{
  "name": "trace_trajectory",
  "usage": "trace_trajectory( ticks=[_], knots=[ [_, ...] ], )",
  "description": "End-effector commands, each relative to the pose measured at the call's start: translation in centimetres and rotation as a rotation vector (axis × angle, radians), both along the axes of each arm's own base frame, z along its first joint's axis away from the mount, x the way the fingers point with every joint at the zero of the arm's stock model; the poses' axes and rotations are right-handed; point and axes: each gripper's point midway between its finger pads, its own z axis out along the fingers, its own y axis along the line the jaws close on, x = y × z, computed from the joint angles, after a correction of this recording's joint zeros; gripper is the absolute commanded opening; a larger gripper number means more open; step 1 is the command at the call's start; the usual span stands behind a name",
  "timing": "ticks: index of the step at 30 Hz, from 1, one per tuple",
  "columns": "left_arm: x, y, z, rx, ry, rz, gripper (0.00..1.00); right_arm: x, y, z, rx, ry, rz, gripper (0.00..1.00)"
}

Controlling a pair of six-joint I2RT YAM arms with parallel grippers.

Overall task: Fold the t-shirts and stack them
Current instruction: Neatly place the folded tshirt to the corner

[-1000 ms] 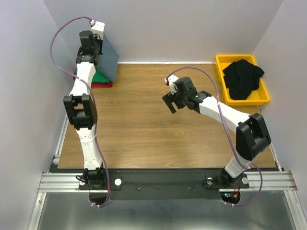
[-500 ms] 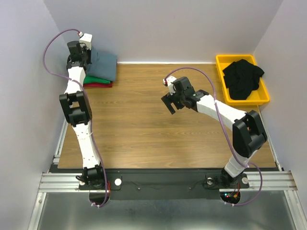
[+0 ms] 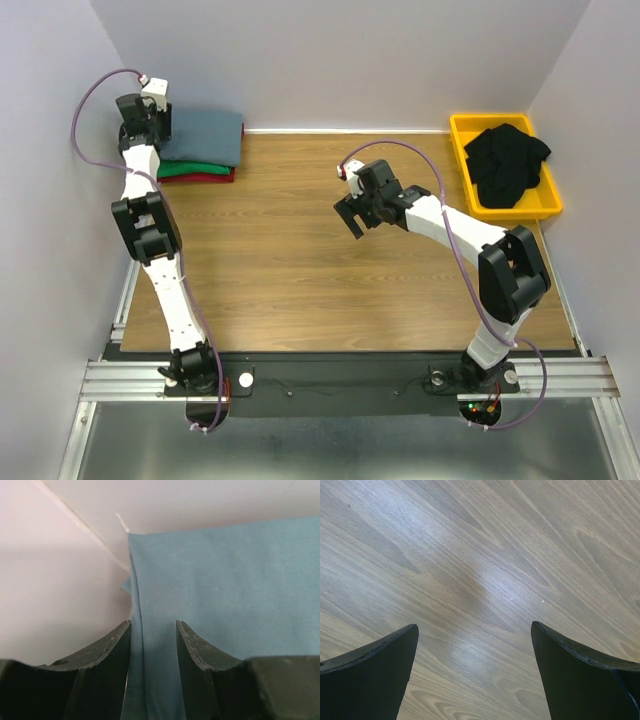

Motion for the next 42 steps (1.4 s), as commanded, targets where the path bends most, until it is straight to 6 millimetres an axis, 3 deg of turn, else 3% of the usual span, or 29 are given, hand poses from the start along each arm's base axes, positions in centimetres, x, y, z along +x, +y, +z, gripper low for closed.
trace_trajectory(
  ticks=[1,5,8,12,15,17,18,20,21,22,23,24,25,26,27,31,34,35,36,39,42],
  knots=[
    [-1.5,2.1,12.0,0.141,-0.193,0.061,0.52,0.8,0.9,2.8,0.051,-0.052,0.004,1.00],
    [-2.5,2.8,13.7,0.178,-0.206,0.084,0.51,0.6,0.6,2.4,0.041,-0.047,0.003,1.00],
    [-3.0,1.8,14.9,0.174,-0.223,0.030,0.47,0.5,0.6,2.1,0.038,-0.040,0.004,1.00],
    [-3.5,0.3,13.6,0.143,-0.184,-0.045,0.40,0.5,0.6,1.6,0.039,-0.027,0.004,1.00],
    [-3.7,-0.1,11.9,0.093,-0.136,-0.055,0.40,0.6,0.9,1.7,0.048,-0.025,0.005,1.00],
    [-4.3,-1.5,11.4,0.044,-0.112,-0.110,0.45,0.9,0.6,2.2,0.063,-0.031,-0.003,1.00],
    [-4.6,-2.4,11.4,0.028,-0.109,-0.134,0.55,1.1,0.4,2.5,0.072,-0.033,-0.006,1.00],
    [-5.9,-4.2,12.2,-0.008,-0.108,-0.169,0.64,1.6,-0.3,3.4,0.092,-0.042,-0.026,1.00],
    [-6.3,-5.7,12.3,-0.013,-0.099,-0.192,0.70,1.7,-0.6,3.7,0.099,-0.046,-0.034,1.00],
    [-7.4,-7.1,14.7,-0.002,-0.126,-0.206,0.73,1.9,-0.9,4.0,0.108,-0.048,-0.042,1.00],
    [-8.3,-8.1,13.6,-0.016,-0.093,-0.213,0.77,2.1,-1.7,4.7,0.133,-0.050,-0.055,1.00],
    [-9.6,-10.4,16.2,-0.006,-0.131,-0.232,0.86,2.2,-2.1,5.0,0.154,-0.045,-0.073,1.00],
    [-10.5,-11.5,15.2,-0.022,-0.100,-0.237,0.91,2.2,-2.7,5.1,0.169,-0.038,-0.087,1.00],
    [-11.2,-12.7,15.5,-0.028,-0.098,-0.249,0.99,2.3,-3.2,5.3,0.188,-0.028,-0.099,1.00],
    [-12.0,-15.2,15.5,-0.037,-0.077,-0.278,0.99,2.5,-4.1,6.1,0.228,-0.024,-0.123,1.00],
    [-16.5,-20.6,15.7,-0.047,-0.042,-0.322,0.99,2.3,-7.4,7.3,0.297,-0.021,-0.197,1.00],
    [-19.1,-22.8,15.2,-0.143,-0.014,-0.350,0.99,1.5,-9.8,8.0,0.359,-0.003,-0.240,1.00],
    [-19.9,-23.3,14.6,-0.164,0.016,-0.368,0.99,1.1,-11.1,7.2,0.367,0.015,-0.273,1.00],
    [-20.7,-25.1,14.2,-0.179,0.032,-0.412,0.99,1.1,-11.6,7.8,0.376,0.002,-0.279,1.00],
    [-23.0,-26.0,12.0,-0.209,0.089,-0.421,0.99,-0.2,-13.6,7.0,0.384,0.022,-0.337,1.00],
    [-25.5,-26.0,9.6,-0.218,0.124,-0.416,0.99,-2.0,-14.5,4.9,0.358,0.070,-0.370,1.00]
  ],
)
